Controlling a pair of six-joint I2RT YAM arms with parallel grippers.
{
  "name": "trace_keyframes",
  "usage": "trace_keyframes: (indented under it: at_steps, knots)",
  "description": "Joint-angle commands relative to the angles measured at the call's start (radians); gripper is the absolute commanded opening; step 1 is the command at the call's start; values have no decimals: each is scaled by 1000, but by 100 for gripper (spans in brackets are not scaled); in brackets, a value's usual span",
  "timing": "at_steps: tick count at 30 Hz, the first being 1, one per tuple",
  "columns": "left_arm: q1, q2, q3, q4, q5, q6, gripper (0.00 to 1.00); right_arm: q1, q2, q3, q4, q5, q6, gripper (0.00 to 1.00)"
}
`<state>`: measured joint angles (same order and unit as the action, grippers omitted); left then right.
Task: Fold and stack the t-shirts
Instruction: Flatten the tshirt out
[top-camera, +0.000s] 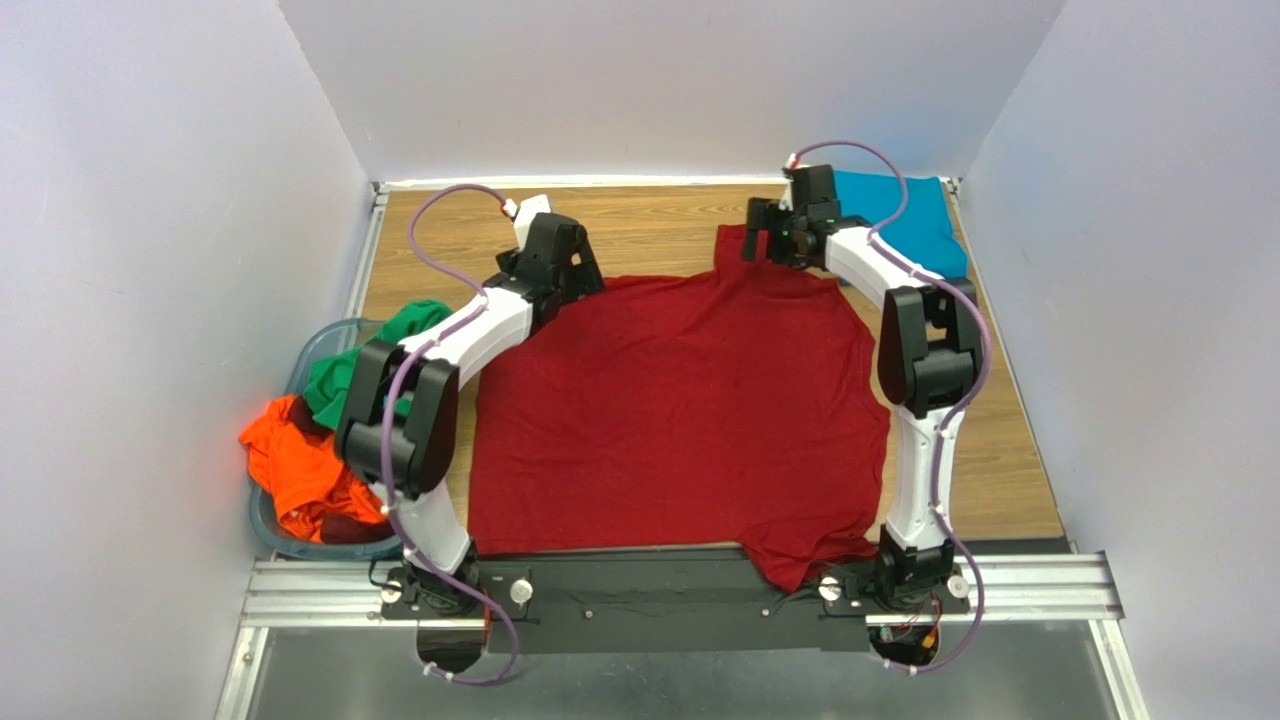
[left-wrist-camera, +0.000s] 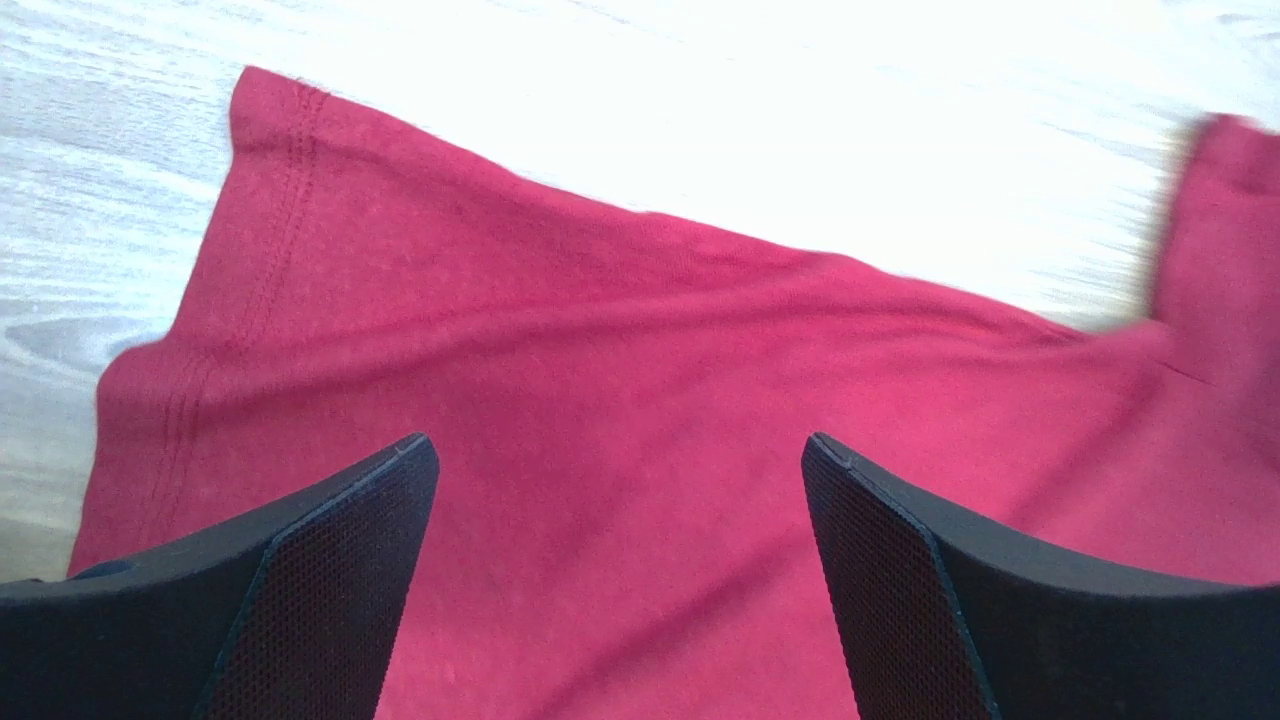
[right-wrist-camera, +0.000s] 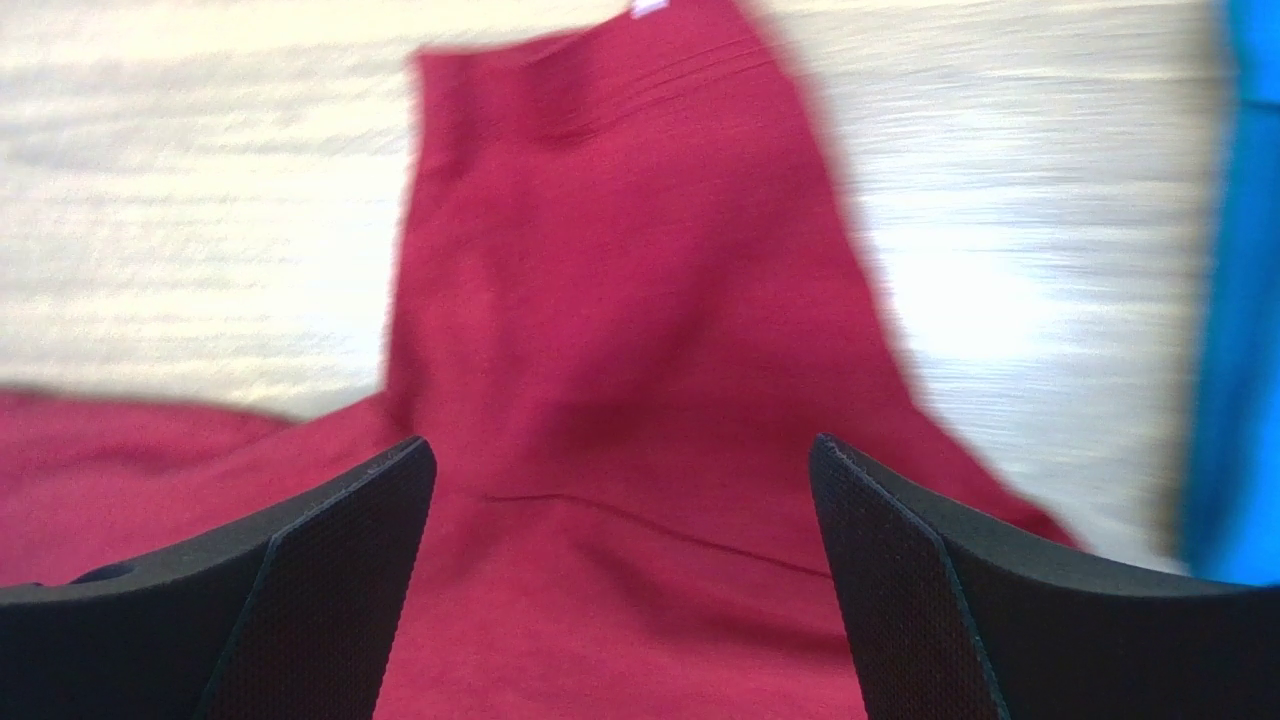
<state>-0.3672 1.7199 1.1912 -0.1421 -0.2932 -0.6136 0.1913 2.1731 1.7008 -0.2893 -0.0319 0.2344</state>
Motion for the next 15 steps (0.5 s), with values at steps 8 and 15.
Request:
trace_keyframes:
  at_steps: [8,15]
  knots:
    - [47,308,243,-74,-118,54,98,48,102,56,-19,-54,-63,100]
    - [51,425,387,-151,-165,38,98,46,157,72,-25,-34,-37,100]
